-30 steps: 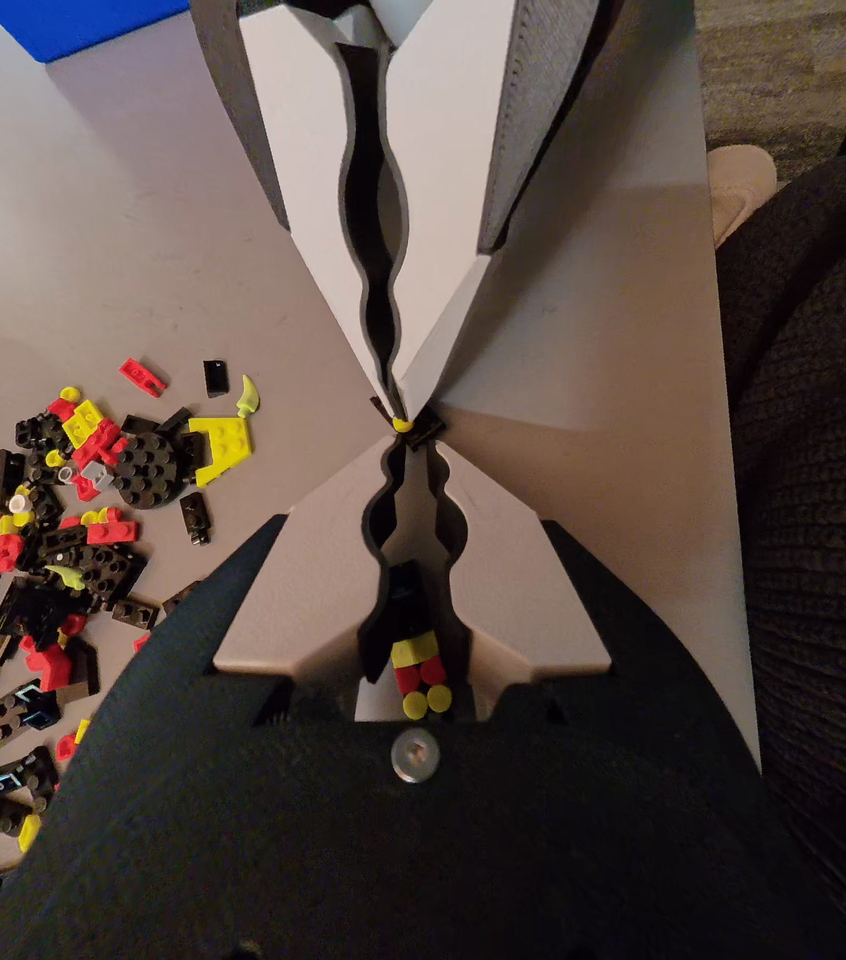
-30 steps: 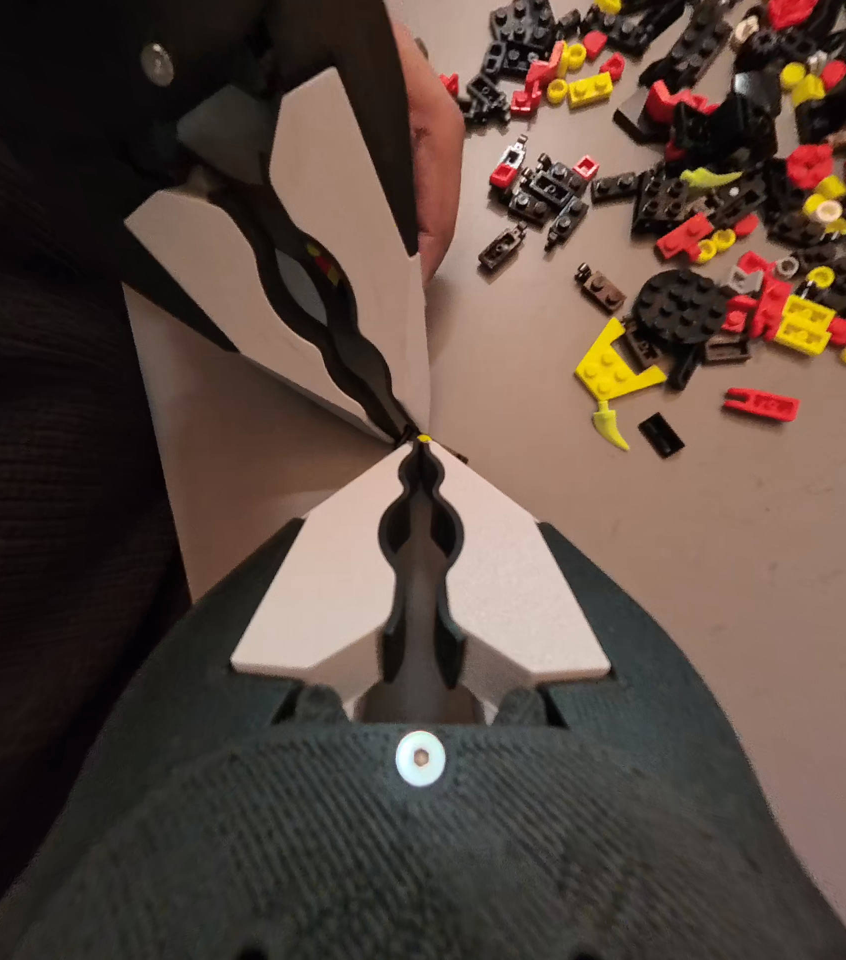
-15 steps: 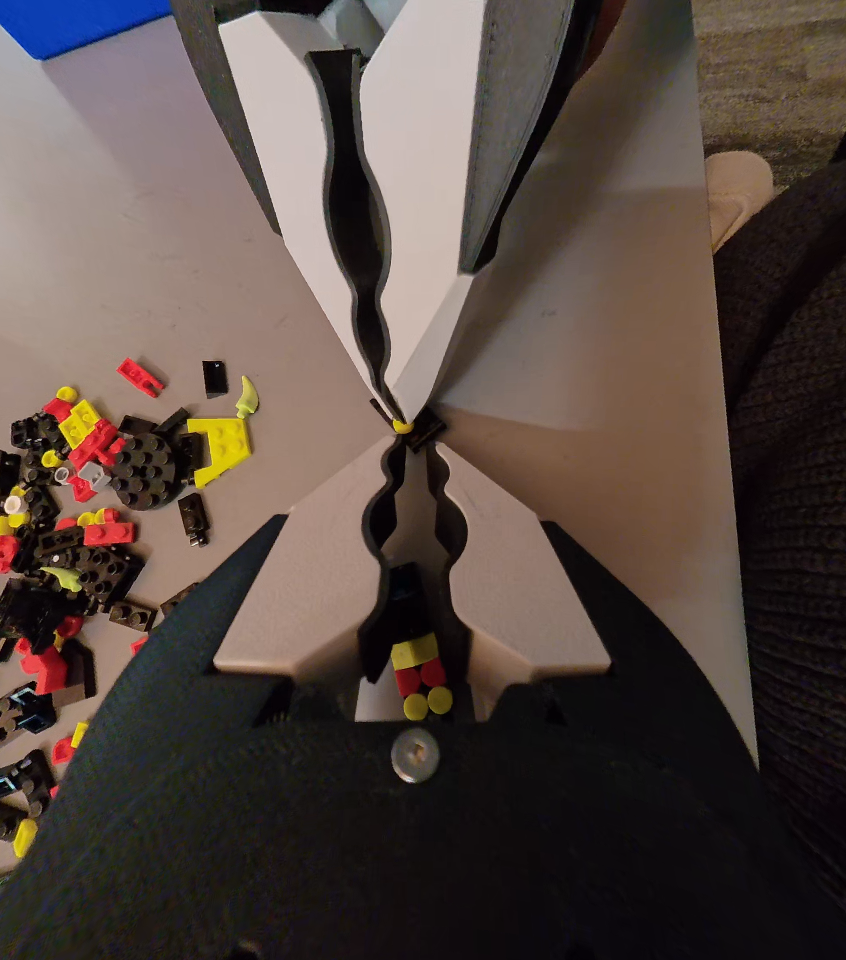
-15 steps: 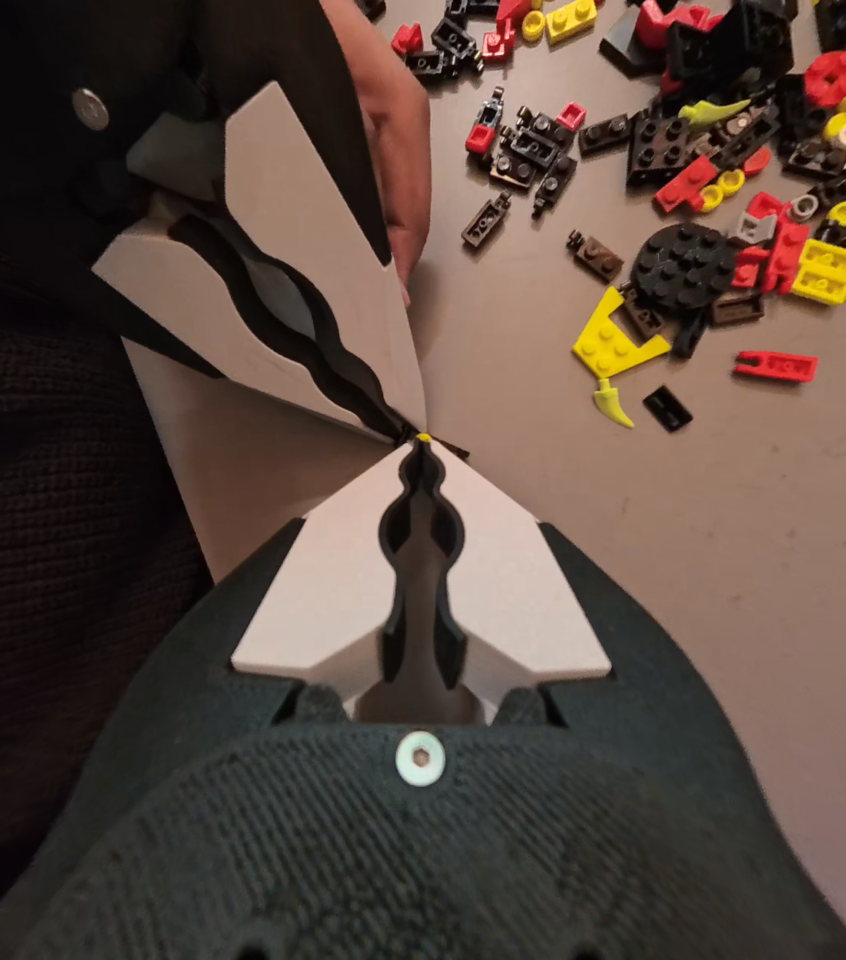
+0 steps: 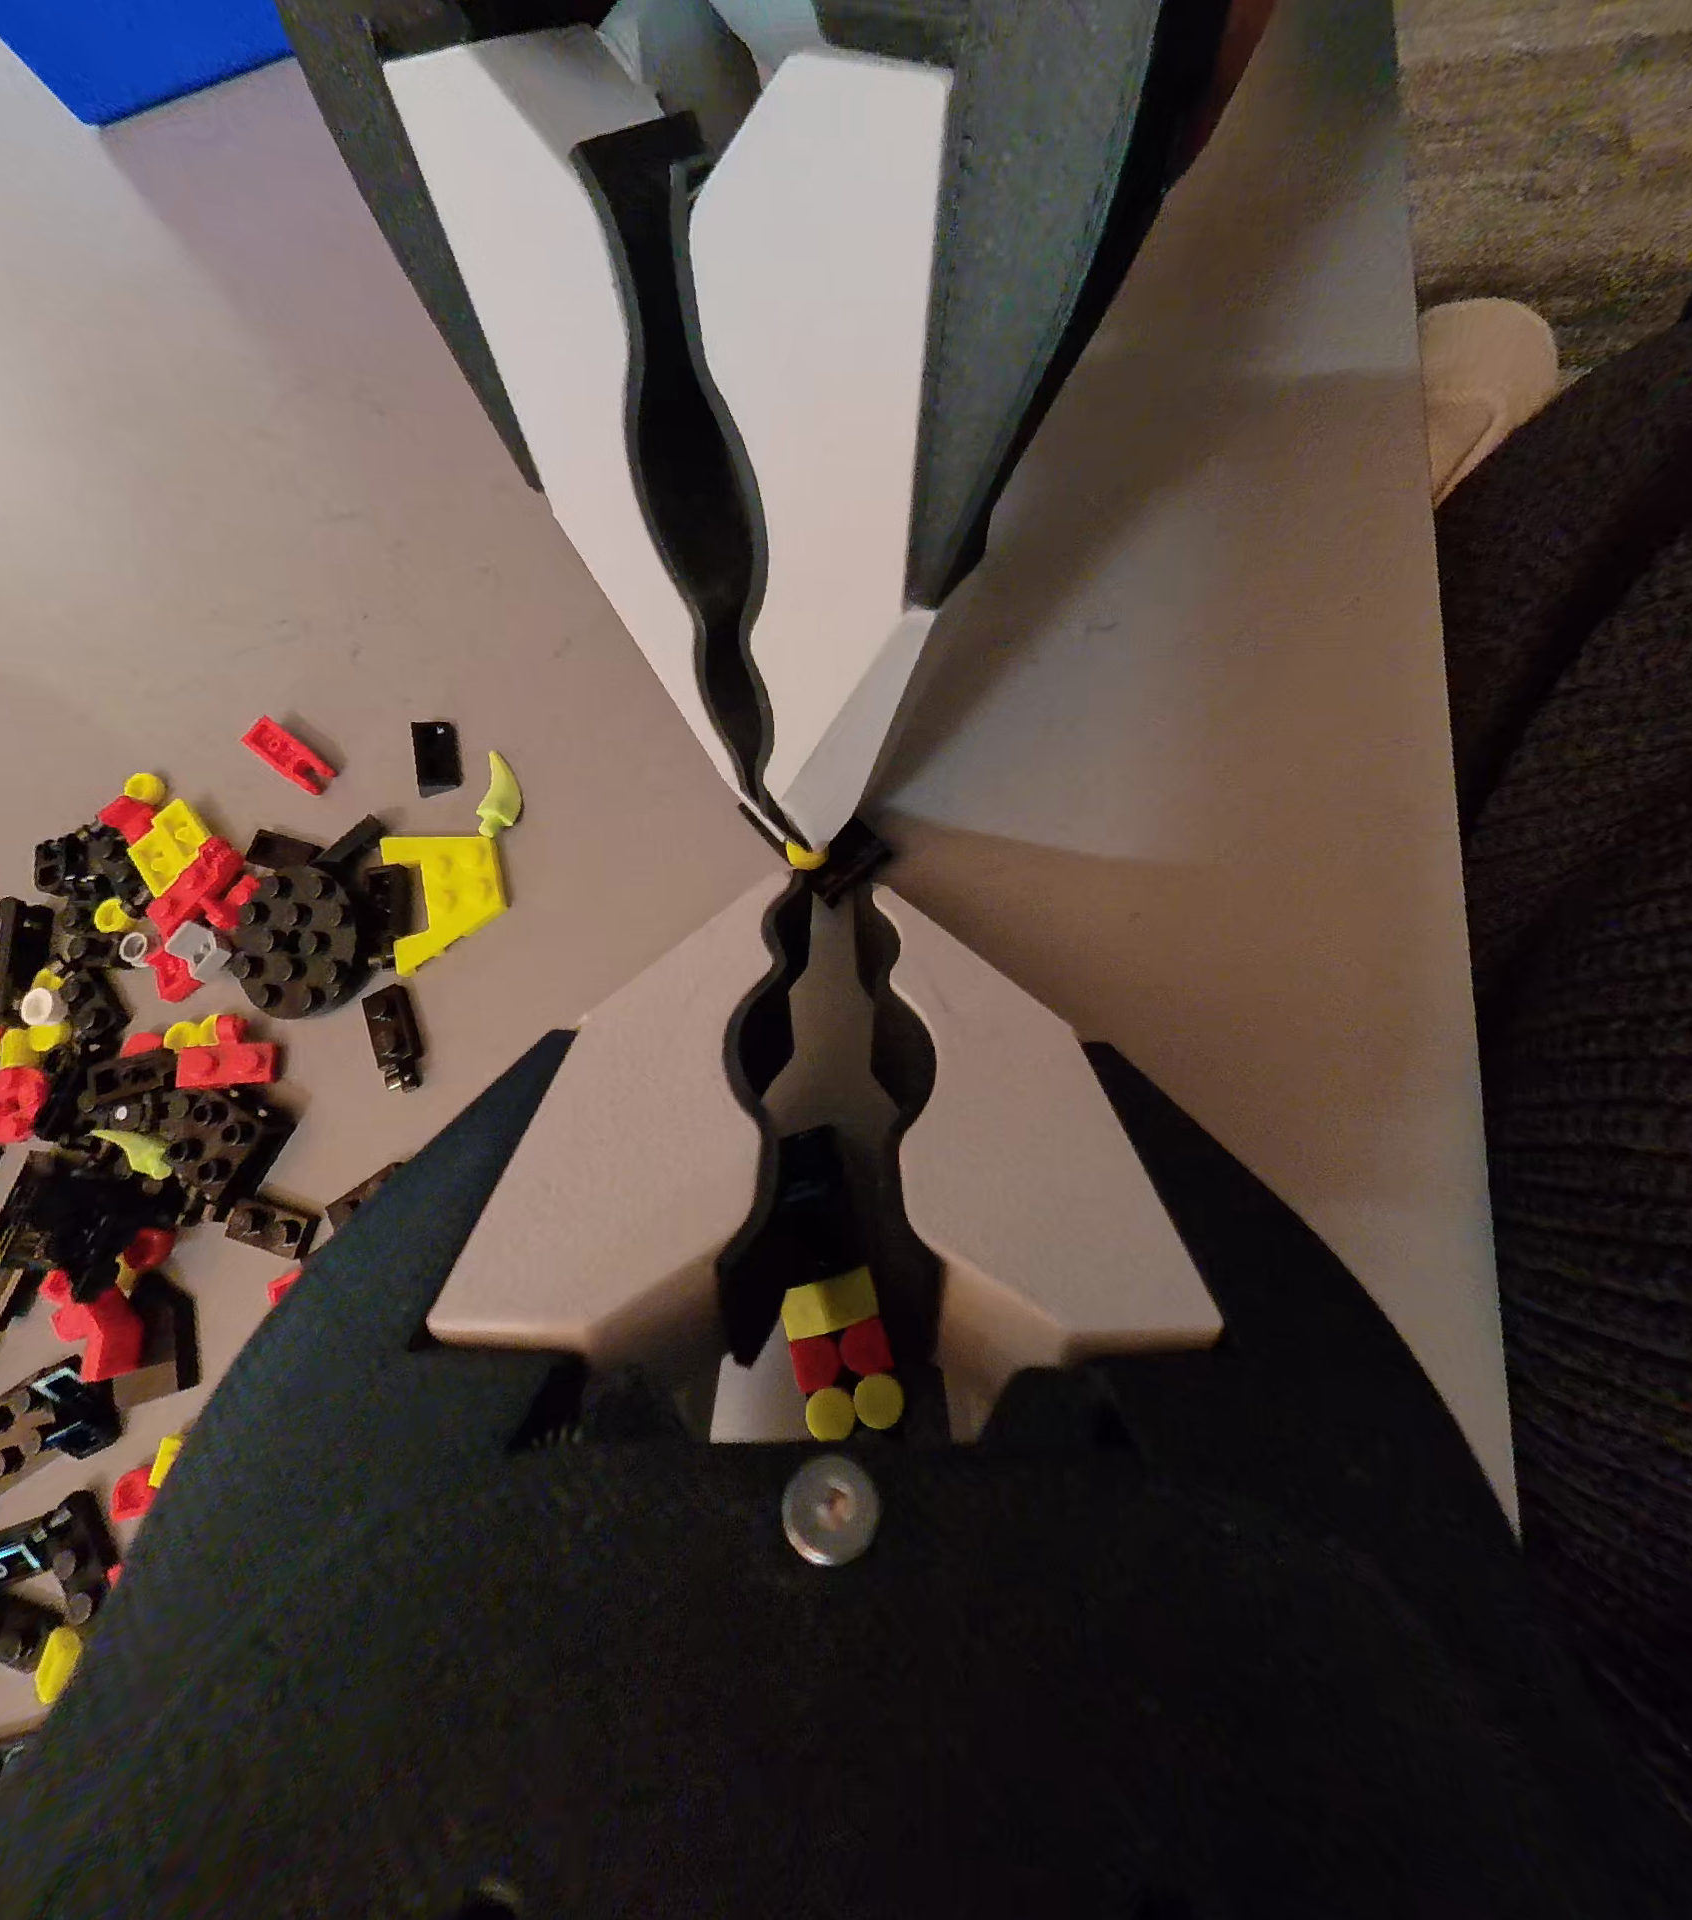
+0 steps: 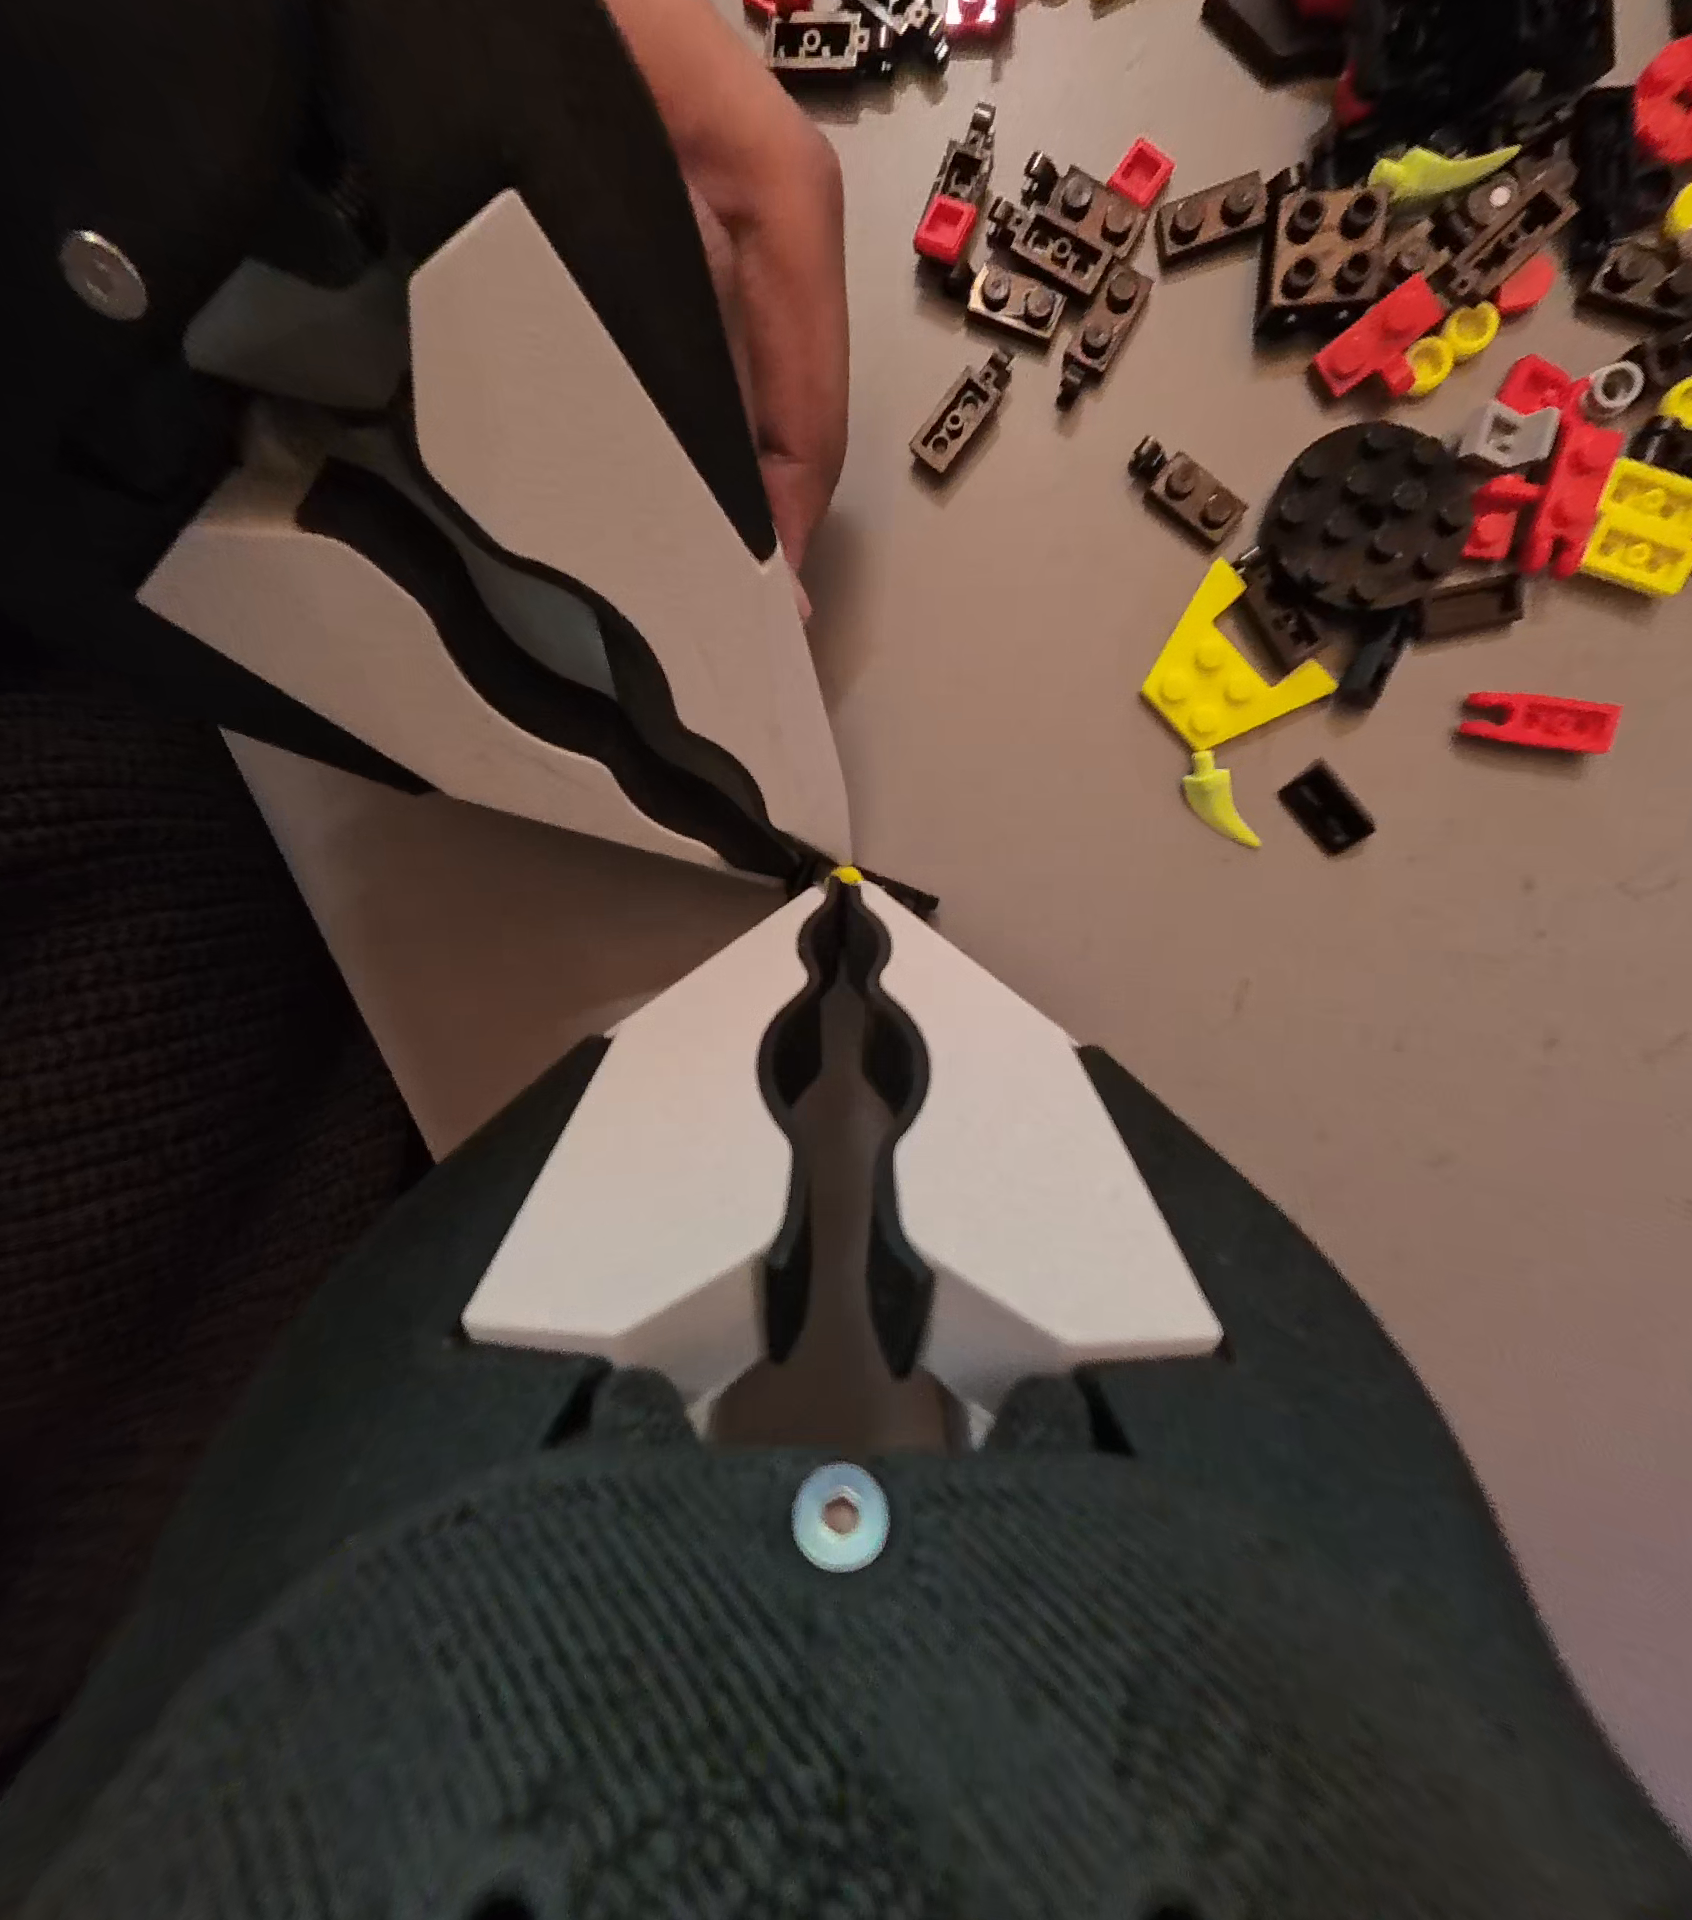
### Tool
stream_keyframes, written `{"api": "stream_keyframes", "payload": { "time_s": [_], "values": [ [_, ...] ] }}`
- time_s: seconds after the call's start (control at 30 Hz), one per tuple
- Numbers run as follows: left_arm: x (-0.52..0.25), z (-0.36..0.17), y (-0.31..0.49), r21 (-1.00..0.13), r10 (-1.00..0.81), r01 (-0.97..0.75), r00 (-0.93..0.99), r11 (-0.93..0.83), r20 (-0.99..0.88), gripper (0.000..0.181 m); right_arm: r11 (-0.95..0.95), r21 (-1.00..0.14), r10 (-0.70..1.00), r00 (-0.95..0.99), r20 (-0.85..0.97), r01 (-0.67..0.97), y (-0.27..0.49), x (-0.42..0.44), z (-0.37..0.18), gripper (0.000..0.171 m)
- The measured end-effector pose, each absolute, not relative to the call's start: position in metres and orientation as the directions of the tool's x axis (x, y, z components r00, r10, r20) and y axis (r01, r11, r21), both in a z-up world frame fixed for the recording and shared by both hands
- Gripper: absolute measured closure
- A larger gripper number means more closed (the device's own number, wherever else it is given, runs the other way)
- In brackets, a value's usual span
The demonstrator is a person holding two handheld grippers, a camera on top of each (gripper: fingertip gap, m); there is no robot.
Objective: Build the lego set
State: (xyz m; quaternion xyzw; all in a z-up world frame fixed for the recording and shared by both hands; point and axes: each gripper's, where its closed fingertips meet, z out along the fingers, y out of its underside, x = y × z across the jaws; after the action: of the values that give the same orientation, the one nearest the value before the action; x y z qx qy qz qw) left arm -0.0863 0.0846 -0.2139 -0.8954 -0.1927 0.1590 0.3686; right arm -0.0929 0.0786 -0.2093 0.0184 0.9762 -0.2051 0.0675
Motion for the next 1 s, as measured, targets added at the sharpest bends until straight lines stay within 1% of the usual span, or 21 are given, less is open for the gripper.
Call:
{"api": "stream_keyframes", "payload": {
  "time_s": [0.1,0.2,0.23,0.33,0.4,0.5,0.6,0.67,0.77,0.9,1.0],
  "values": [
    [-0.087,-0.214,0.083,-0.718,0.469,0.23,0.87,-0.657,-0.15,0.176,0.896,-0.443,-0.025,-0.993,-0.114,0.029,0.076,-0.094,-0.209,0.171],
    [-0.086,-0.214,0.083,-0.72,0.466,0.232,0.874,-0.654,-0.141,0.18,0.85,-0.527,-0.061,-0.99,-0.128,0.016,0.075,-0.093,-0.205,0.171],
    [-0.085,-0.214,0.084,-0.72,0.463,0.235,0.876,-0.653,-0.134,0.18,0.827,-0.561,-0.08,-0.987,-0.14,0.012,0.075,-0.093,-0.2,0.165],
    [-0.084,-0.214,0.084,-0.719,0.459,0.231,0.878,-0.655,-0.135,0.179,0.762,-0.647,-0.103,-0.989,-0.103,-0.012,0.079,-0.102,-0.185,0.168],
    [-0.083,-0.215,0.083,-0.719,0.457,0.232,0.879,-0.655,-0.132,0.179,0.74,-0.673,-0.096,-0.993,-0.072,-0.023,0.081,-0.109,-0.18,0.169],
    [-0.082,-0.214,0.081,-0.716,0.455,0.228,0.879,-0.66,-0.14,0.179,0.732,-0.68,-0.115,-0.992,-0.06,-0.043,0.083,-0.106,-0.185,0.158],
    [-0.082,-0.212,0.08,-0.719,0.46,0.225,0.875,-0.658,-0.148,0.178,0.777,-0.627,-0.11,-0.993,-0.051,-0.054,0.084,-0.103,-0.2,0.146],
    [-0.083,-0.21,0.078,-0.722,0.466,0.225,0.872,-0.655,-0.151,0.178,0.79,-0.612,-0.097,-0.993,-0.066,-0.037,0.083,-0.101,-0.204,0.136],
    [-0.084,-0.21,0.075,-0.722,0.477,0.234,0.866,-0.651,-0.149,0.177,0.791,-0.612,-0.072,-0.993,-0.093,0.0,0.082,-0.096,-0.205,0.127],
    [-0.088,-0.209,0.069,-0.728,0.506,0.262,0.852,-0.633,-0.133,0.177,0.814,-0.58,-0.039,-0.998,-0.047,-0.005,0.083,-0.095,-0.214,0.121],
    [-0.089,-0.207,0.068,-0.74,0.526,0.296,0.845,-0.604,-0.091,0.178,0.824,-0.565,-0.03,-0.999,0.018,-0.035,0.081,-0.097,-0.216,0.126]
  ]
}}
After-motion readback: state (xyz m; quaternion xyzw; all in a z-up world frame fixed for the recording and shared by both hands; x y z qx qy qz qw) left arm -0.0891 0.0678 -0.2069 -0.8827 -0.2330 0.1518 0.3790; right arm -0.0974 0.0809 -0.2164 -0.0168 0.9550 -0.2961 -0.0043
